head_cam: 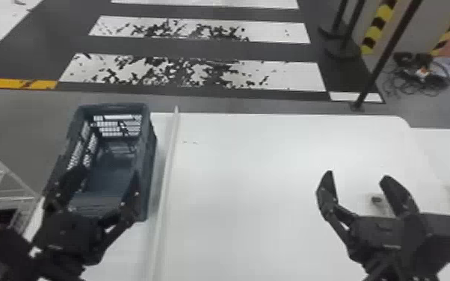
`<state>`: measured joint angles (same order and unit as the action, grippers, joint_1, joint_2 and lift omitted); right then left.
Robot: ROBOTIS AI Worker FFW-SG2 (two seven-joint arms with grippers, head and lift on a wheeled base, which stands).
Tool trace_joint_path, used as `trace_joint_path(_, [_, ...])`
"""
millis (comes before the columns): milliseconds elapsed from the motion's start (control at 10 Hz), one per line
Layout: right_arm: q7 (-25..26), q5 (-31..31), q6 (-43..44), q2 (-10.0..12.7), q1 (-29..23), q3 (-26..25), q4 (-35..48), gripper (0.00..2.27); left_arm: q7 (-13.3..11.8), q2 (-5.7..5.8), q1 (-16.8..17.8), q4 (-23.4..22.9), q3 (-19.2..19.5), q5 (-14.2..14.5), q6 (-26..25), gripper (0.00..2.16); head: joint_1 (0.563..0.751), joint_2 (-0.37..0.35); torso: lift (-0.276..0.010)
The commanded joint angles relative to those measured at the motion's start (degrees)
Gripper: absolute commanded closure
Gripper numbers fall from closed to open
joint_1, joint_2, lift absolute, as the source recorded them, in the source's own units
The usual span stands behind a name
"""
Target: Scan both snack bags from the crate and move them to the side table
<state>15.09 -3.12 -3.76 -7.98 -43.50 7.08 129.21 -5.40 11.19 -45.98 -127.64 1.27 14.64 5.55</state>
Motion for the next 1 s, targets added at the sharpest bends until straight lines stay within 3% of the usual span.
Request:
trace_joint_path(0, [-0.15, -0.66, -3.41, -0.46, -2.64, -0.14, 1.92, 0.08, -0.84, 0.5, -1.22, 0.2, -0.92, -0.05, 0.29, 0.07, 0.695, 0.0, -0.029])
trace_joint_path(300, [-0.15, -2.07, -2.88, -0.73, -5.37, -0.84, 3.77, 0.08, -3.04, 1.46, -2.27, 0.55, -0.4, 1.36, -1.11, 0.07, 0.695, -0.021, -0.029])
trace_joint_path(900, [0.12, -3.56, 8.9, -1.08, -12.22, -2.34, 6.67, 0.08, -4.18, 1.64, -5.17, -0.6, 1.27, 3.56, -0.41, 0.07, 0.695, -0.046, -0.029])
